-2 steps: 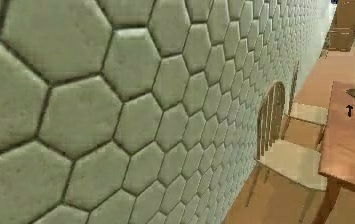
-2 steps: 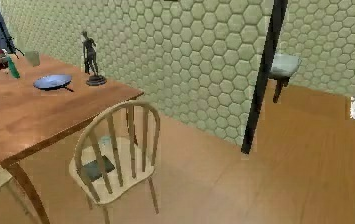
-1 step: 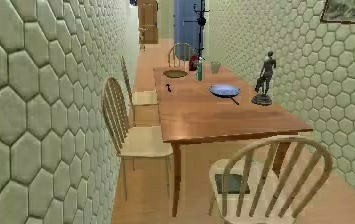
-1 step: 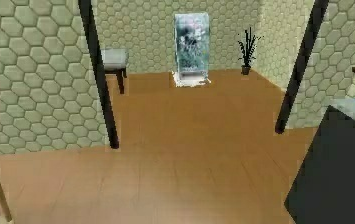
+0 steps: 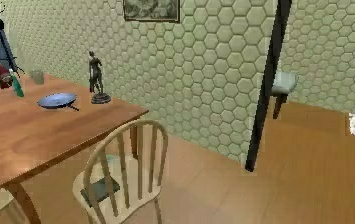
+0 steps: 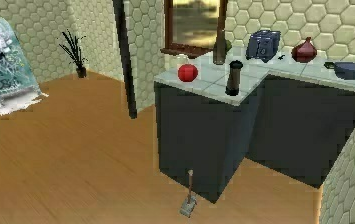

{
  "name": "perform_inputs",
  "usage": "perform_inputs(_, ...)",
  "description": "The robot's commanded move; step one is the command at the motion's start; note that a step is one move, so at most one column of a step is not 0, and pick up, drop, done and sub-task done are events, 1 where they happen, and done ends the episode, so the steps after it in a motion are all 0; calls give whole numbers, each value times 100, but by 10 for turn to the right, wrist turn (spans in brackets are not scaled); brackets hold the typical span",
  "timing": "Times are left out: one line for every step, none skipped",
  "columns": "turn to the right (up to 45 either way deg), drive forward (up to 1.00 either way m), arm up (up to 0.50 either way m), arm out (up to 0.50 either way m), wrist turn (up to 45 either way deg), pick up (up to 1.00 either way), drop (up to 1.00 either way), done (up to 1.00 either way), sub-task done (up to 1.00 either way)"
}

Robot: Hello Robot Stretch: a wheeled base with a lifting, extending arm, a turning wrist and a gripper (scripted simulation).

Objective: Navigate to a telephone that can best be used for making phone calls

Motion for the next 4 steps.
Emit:
perform_inputs(210,0,0,0,0,0,0,0,0)
perform_inputs(0,85,0,0,0,0,0,0,0)
perform_inputs(-360,0,0,0,0,0,0,0,0)
perform_inputs(-30,0,0,0,0,0,0,0,0)
